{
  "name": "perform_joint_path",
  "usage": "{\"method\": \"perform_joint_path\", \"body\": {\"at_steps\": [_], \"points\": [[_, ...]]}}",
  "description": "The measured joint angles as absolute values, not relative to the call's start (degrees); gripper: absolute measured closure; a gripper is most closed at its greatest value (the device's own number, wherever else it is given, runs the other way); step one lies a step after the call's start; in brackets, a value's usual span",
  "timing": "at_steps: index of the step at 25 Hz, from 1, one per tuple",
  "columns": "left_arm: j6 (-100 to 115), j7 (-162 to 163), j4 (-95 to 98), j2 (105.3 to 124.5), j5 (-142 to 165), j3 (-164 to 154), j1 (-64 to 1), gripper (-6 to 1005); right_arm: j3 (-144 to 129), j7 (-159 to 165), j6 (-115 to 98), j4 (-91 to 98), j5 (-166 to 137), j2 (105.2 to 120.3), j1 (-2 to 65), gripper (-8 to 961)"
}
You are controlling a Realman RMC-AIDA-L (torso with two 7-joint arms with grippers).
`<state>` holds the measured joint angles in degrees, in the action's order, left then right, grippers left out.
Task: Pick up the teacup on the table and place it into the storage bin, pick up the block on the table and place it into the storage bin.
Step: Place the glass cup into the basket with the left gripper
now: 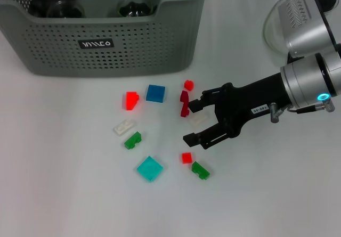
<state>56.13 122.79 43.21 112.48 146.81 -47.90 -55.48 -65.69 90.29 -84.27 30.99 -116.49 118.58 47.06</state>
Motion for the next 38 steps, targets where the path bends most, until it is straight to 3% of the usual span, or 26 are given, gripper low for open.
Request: {"method": "perform_joint_path", "body": {"at_steps": [15,21,32,34,38], "points": [[51.1,123.0,39.2,114.80,153.2,-48.0,-56.8,937,-65.9,89.7,-82.8,30.5,-116.6,118.94,46.7,12],[50.9,123.0,38.0,114.92,153.2,-47.6,-56.5,874,-66.0,89.4,-82.8,30.6,-116.6,119.08,46.8,12],[50.8,124.2,37.7,114.71,153.3,-47.8,-55.9,671,-66.3,89.4,-82.8,30.5,-116.7,118.88,46.7,13],[51.6,124.3,38.2,114.67,153.3,-47.8,-55.7,438,-66.4,89.4,-82.8,30.5,-116.7,118.83,46.7,13],[59.9,124.6,45.2,114.54,152.0,-45.8,-54.5,307,-66.4,89.4,-82.8,30.5,-116.7,118.59,46.7,13]]}}
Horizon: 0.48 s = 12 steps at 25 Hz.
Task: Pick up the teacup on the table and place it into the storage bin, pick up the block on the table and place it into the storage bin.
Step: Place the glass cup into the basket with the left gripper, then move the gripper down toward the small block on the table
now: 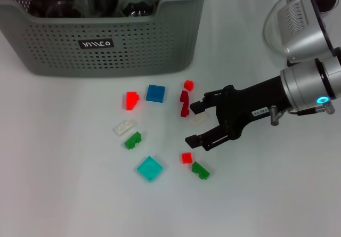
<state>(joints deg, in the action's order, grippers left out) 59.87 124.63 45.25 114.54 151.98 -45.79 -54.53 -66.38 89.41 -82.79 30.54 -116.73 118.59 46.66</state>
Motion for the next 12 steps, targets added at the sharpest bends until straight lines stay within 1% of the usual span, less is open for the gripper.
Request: {"method": "perform_joint_path", "body": {"at_steps": [2,4,7,12], "points": [[65.1,124.8,49.9,114.60,150.0,-44.0,-53.6,241,-66.4,89.5,-82.8,30.6,-116.7,118.31,46.7,13],[73.4,124.7,57.1,114.77,145.1,-41.8,-51.6,200,-66.3,89.6,-83.1,30.6,-116.7,117.95,46.7,13],[81.5,124.4,62.5,114.71,137.9,-40.7,-49.2,139,-66.1,89.8,-84.0,30.8,-116.7,117.28,46.6,13],[97.8,118.6,67.7,114.51,119.9,-39.9,-42.4,141,-65.9,89.9,-85.7,30.9,-116.7,116.17,46.6,13]]}}
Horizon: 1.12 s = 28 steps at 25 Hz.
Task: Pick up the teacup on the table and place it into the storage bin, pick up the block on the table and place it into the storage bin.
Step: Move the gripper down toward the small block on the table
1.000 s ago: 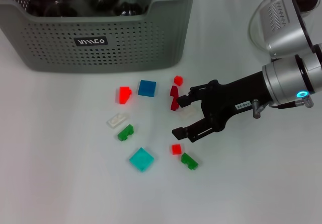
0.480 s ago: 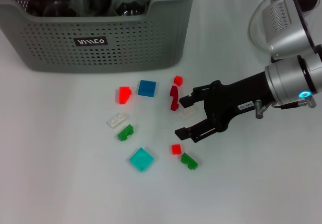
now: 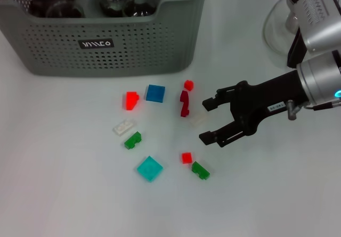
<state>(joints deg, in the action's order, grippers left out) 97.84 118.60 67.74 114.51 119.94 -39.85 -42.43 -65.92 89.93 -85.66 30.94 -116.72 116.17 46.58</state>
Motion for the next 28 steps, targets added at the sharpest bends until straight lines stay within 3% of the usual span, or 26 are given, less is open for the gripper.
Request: {"method": "perform_joint_path", "body": {"at_steps": [3,10,17,28], "points": [[106.6,110.9,66.7,114.90,112.4,-39.3,-38.7,142,-66.0,90.5,-85.7,31.0,-116.7,115.61,46.6,13],[115.0,93.5,59.6,117.88,111.0,-40.8,-31.8,144,-66.2,93.3,-85.3,31.0,-118.6,115.30,47.6,13],[113.9,85.7,48.1,116.31,114.6,-41.1,-29.8,148,-66.5,97.1,-83.1,31.2,-122.5,116.39,50.3,13],[107.4,74.5,47.2,115.98,118.5,-41.0,-27.4,149,-66.8,116.9,-82.5,34.5,-134.9,119.07,56.7,12]]}}
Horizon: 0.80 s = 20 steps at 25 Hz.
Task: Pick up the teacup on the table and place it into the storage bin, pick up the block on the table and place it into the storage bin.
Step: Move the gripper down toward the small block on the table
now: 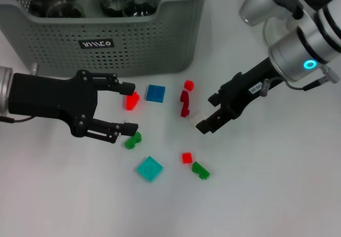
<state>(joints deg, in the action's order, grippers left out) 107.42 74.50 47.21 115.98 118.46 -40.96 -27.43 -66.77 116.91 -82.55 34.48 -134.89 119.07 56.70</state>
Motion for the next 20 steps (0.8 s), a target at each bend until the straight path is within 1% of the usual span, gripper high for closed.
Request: {"method": "perform_joint_path", "body": {"at_steps": [5,11,15,20], "points": [[103.3,74.1,46.7,116.54,121.0,-41.6,-28.2,147,-67.4,125.1,-82.6,34.8,-141.7,120.04,59.4,12],[98.0,72.9,45.9,117.87,123.2,-42.1,-28.4,146,-70.2,131.0,-81.0,34.9,-144.4,120.47,61.2,12],[96.8,72.9,45.8,117.99,124.1,-42.1,-28.4,144,-72.9,132.9,-78.8,34.5,-143.7,120.83,61.4,13],[96.2,73.2,45.8,117.91,124.2,-42.0,-28.1,144,-77.5,133.2,-76.3,34.3,-139.5,120.94,61.5,13]]}}
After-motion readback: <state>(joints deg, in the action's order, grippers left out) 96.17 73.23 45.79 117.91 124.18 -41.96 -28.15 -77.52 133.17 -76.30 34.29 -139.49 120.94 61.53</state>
